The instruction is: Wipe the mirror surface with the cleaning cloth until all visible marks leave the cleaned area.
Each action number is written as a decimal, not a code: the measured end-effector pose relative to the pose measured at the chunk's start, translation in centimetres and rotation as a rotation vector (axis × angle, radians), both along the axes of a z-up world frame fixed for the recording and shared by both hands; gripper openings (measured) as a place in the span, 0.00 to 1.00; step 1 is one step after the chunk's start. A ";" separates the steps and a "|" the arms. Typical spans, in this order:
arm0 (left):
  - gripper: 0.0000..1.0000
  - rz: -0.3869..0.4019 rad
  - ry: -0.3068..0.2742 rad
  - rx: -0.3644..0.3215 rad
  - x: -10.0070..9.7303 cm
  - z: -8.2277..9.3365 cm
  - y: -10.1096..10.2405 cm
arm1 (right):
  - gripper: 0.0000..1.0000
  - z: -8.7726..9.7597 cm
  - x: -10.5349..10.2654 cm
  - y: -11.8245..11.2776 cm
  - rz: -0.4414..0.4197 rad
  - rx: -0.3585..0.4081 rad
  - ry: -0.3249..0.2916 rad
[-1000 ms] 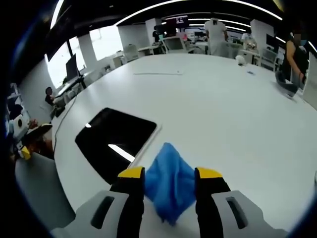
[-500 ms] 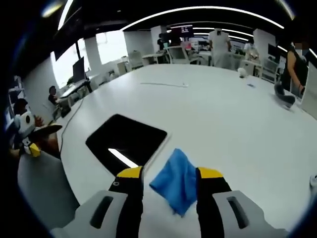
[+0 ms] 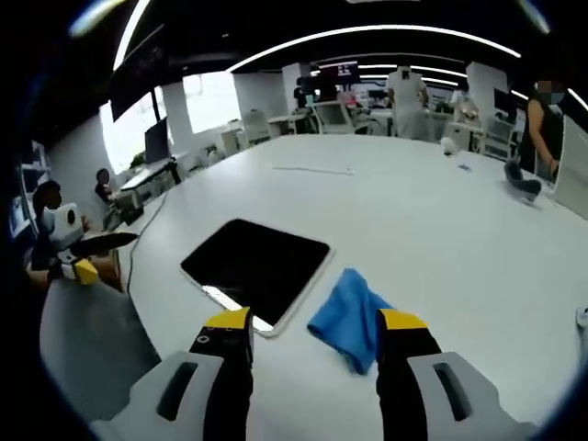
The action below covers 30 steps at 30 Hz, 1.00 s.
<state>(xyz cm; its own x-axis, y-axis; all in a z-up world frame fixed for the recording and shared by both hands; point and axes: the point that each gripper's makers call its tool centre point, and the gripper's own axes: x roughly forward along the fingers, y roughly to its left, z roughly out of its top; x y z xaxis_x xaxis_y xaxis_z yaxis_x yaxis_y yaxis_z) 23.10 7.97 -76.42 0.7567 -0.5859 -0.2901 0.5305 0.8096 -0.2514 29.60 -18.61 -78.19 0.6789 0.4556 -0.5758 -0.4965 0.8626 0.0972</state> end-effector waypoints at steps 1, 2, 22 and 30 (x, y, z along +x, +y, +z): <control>0.92 0.000 0.000 0.000 0.0 0.0 0.0 | 0.52 0.1 -0.3 -0.2 -0.002 0.000 -0.003; 0.92 0.000 0.000 0.000 0.0 0.0 0.0 | 0.53 0.2 -0.4 -0.4 -0.007 0.000 -0.005; 0.94 0.004 -0.001 0.007 -0.1 0.0 0.1 | 0.84 1.2 -6.5 0.8 0.010 0.103 -0.088; 0.95 0.026 -0.010 0.039 -0.1 -0.1 0.7 | 0.87 0.7 -8.1 0.3 -0.059 0.169 -0.081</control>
<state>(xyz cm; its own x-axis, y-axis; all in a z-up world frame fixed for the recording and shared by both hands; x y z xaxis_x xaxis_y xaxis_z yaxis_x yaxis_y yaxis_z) 23.00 8.69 -76.55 0.7744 -0.5543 -0.3050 0.5113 0.8322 -0.2143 21.46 -18.31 -77.52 0.7487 0.4987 -0.4367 -0.4572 0.8655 0.2044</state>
